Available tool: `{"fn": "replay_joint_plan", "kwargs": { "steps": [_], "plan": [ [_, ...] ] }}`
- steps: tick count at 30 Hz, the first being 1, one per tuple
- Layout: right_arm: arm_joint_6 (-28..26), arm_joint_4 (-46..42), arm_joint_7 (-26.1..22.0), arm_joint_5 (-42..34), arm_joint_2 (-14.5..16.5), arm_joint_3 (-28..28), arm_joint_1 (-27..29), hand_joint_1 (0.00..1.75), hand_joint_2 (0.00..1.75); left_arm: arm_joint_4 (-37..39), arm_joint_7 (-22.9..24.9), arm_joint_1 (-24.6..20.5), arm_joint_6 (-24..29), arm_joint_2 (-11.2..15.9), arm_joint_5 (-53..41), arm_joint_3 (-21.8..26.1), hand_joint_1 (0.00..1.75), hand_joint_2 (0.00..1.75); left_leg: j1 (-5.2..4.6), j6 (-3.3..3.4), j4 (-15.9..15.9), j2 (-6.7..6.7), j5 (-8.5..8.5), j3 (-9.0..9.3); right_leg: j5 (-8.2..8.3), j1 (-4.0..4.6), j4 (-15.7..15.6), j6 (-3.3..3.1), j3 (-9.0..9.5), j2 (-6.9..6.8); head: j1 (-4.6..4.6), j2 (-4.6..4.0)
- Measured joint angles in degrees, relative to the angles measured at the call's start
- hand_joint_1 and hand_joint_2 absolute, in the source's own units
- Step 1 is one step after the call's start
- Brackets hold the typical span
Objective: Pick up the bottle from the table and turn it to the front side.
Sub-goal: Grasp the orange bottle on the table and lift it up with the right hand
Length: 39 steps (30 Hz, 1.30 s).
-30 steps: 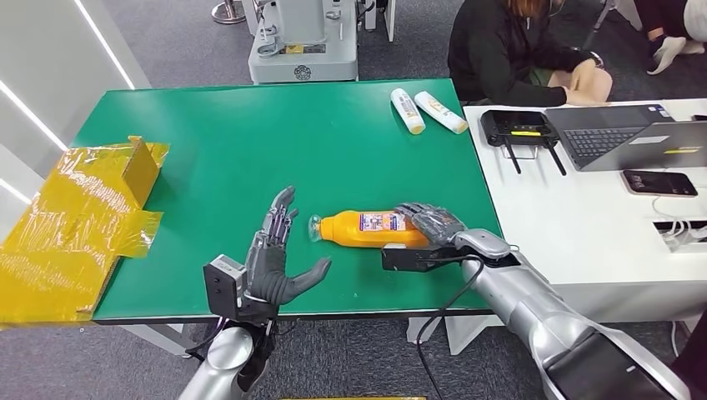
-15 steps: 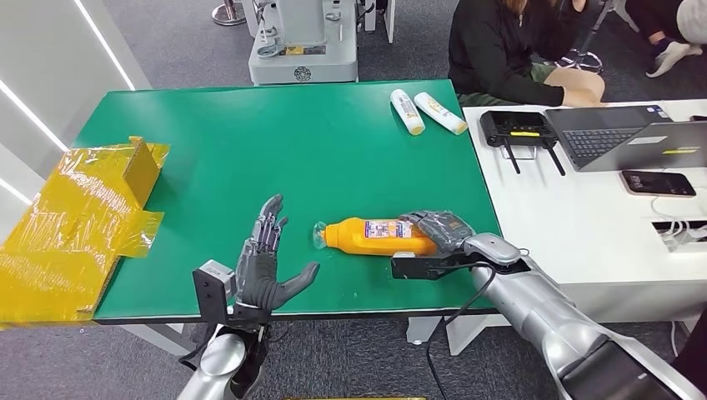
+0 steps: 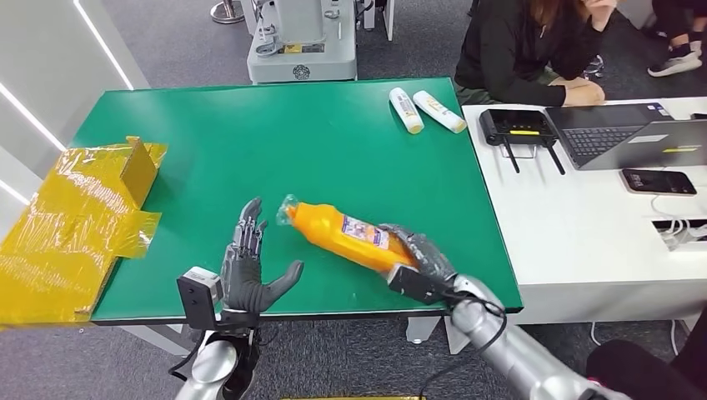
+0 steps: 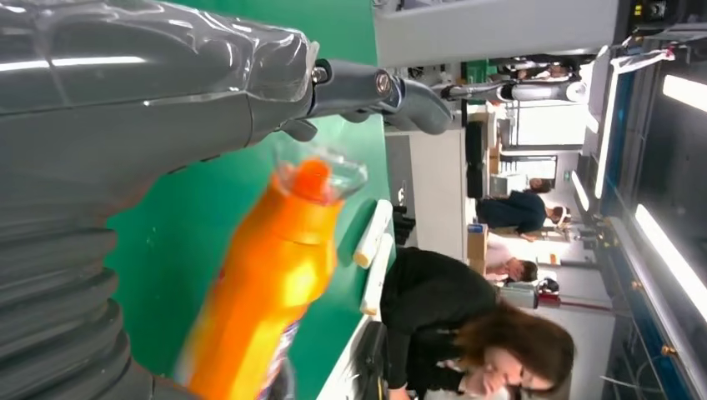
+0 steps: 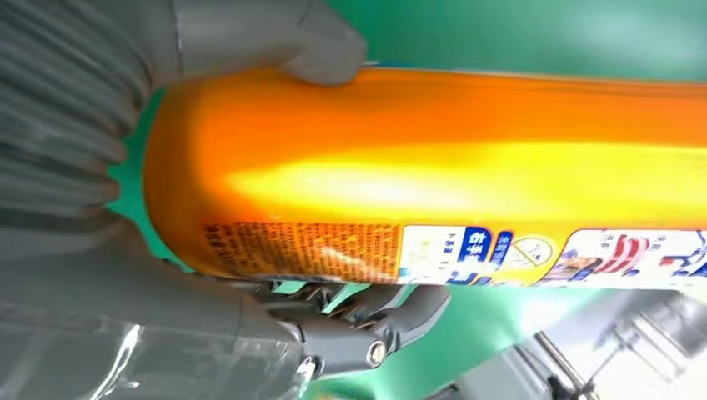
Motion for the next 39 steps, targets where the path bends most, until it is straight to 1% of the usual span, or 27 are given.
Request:
{"fn": "replay_joint_plan", "kwargs": {
  "steps": [4,8,17,21,23,27,31,35,39],
  "plan": [
    [-2.39,-7.94,-1.14,-5.04,1.22,-1.84,6.84,1.75,1.75,-0.75,-0.13,0.46,0.8,0.14,-0.02,0.3,0.0,1.75,0.01,-0.02,-0.04,-0.14,0.0,-0.11,-0.08,0.01,0.01,0.01,-0.04,-0.15,0.02,0.0],
    [-4.09,-13.52,-1.63,-6.56,1.83,-3.0,11.06,1.75,1.75,-1.18,-0.14,0.82,1.24,0.34,0.01,0.55,0.0,1.75,-0.01,-0.02,-0.03,-0.07,0.0,-0.11,-0.07,0.0,-0.01,0.01,-0.05,-0.08,0.01,-0.01],
    [-6.14,-21.43,-1.51,-6.74,2.36,-4.34,16.33,1.75,1.75,-2.03,-0.24,1.38,1.76,0.57,0.01,1.42,0.0,1.75,-0.04,-0.01,-0.01,-0.09,0.0,-0.11,-0.06,-0.03,-0.02,0.02,-0.05,-0.12,0.02,0.01],
    [-8.15,-25.86,-1.34,-5.53,2.92,-6.84,20.22,1.75,1.75,-2.1,0.45,1.26,1.71,0.56,-0.54,1.49,0.0,1.75,-0.03,-0.01,-0.01,-0.12,-0.01,-0.11,-0.06,-0.03,-0.02,0.01,-0.06,-0.14,0.03,0.0],
    [-8.35,-28.33,-0.77,-4.51,3.13,-7.97,22.36,1.75,1.75,-2.08,2.16,1.03,0.31,0.56,-0.76,1.5,0.0,1.75,-0.03,-0.01,-0.01,-0.09,-0.02,-0.12,-0.07,-0.03,-0.02,0.01,-0.08,-0.1,0.03,-0.01],
    [-7.83,-29.89,-0.56,-3.25,3.62,-9.76,23.82,1.75,1.75,-1.6,6.28,0.14,-5.98,0.52,-1.32,1.45,0.0,1.75,-0.03,-0.03,-0.01,-0.06,-0.03,-0.12,-0.06,-0.03,-0.02,0.02,-0.1,-0.07,0.02,0.0],
    [-7.48,-29.85,-0.88,-3.0,4.15,-11.07,23.78,1.75,1.75,-0.8,8.6,-0.41,-10.27,0.43,-0.97,1.1,0.0,1.75,-0.04,-0.03,-0.01,-0.05,-0.02,-0.12,-0.05,-0.03,-0.03,0.01,-0.09,-0.05,0.02,0.01],
    [-7.18,-28.94,-0.95,-2.32,4.64,-11.96,23.17,1.75,1.75,0.06,11.33,-0.86,-15.9,0.3,1.52,0.05,0.0,1.75,-0.04,-0.03,-0.01,-0.05,-0.02,-0.12,-0.04,-0.03,-0.02,0.0,-0.09,-0.05,0.02,0.0],
    [-7.2,-26.39,-0.95,-0.56,4.99,-12.59,21.54,1.75,1.75,0.92,11.91,-1.3,-18.51,0.04,2.67,-1.15,0.0,1.75,-0.04,-0.03,0.0,-0.05,-0.02,-0.12,-0.04,-0.03,-0.02,0.0,-0.09,-0.05,0.02,-0.01]
  ]
}}
